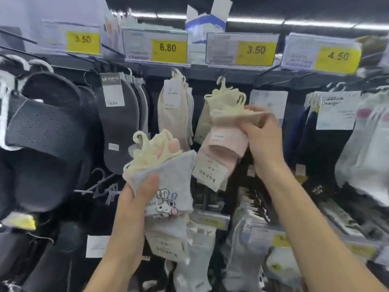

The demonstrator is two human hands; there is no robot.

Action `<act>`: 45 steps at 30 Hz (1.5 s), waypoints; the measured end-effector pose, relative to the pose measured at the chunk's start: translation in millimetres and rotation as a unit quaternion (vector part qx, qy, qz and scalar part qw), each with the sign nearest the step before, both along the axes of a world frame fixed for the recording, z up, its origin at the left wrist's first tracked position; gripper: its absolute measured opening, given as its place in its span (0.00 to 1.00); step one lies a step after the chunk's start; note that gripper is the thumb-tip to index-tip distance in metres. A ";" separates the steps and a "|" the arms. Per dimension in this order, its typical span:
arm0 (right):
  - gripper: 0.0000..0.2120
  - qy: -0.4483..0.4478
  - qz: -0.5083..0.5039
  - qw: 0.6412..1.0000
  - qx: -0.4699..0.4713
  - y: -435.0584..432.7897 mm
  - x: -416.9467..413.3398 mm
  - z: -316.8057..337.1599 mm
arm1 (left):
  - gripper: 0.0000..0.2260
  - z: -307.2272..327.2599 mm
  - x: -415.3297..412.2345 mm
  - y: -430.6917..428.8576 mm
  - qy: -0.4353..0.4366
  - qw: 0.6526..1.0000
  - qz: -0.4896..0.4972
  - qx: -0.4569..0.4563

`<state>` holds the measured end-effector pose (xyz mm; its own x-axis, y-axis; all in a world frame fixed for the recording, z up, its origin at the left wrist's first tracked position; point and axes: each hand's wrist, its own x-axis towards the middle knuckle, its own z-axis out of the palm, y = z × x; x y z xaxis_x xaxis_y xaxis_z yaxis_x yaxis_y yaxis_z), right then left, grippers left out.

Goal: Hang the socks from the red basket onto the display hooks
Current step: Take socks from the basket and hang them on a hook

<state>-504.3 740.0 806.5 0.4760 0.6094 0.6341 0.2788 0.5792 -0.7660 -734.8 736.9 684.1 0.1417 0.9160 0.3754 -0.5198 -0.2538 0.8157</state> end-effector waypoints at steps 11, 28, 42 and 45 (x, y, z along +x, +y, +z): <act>0.14 -0.062 -0.026 0.996 0.061 98.7 8.6 40.4 | 0.35 9.0 -1.8 11.8 0.039 0.995 -0.071 0.052; 0.15 -0.242 0.005 0.970 -0.039 -52.6 -48.1 -33.3 | 0.24 18.0 4.5 3.2 0.001 0.994 -0.059 0.094; 0.26 -0.254 0.007 0.967 -0.030 -72.2 -53.7 -45.2 | 0.15 26.3 6.7 -1.3 0.013 0.986 -0.119 0.113; 0.25 -0.287 0.062 0.953 -0.067 -72.3 -47.5 -35.4 | 0.15 30.0 1.2 -1.6 0.021 0.977 -0.146 0.151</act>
<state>-551.8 667.7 771.1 -0.0079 0.7318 0.6815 0.6105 0.5433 -0.5763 -733.6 735.3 714.1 0.4007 0.6824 0.6113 -0.5742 -0.3329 0.7480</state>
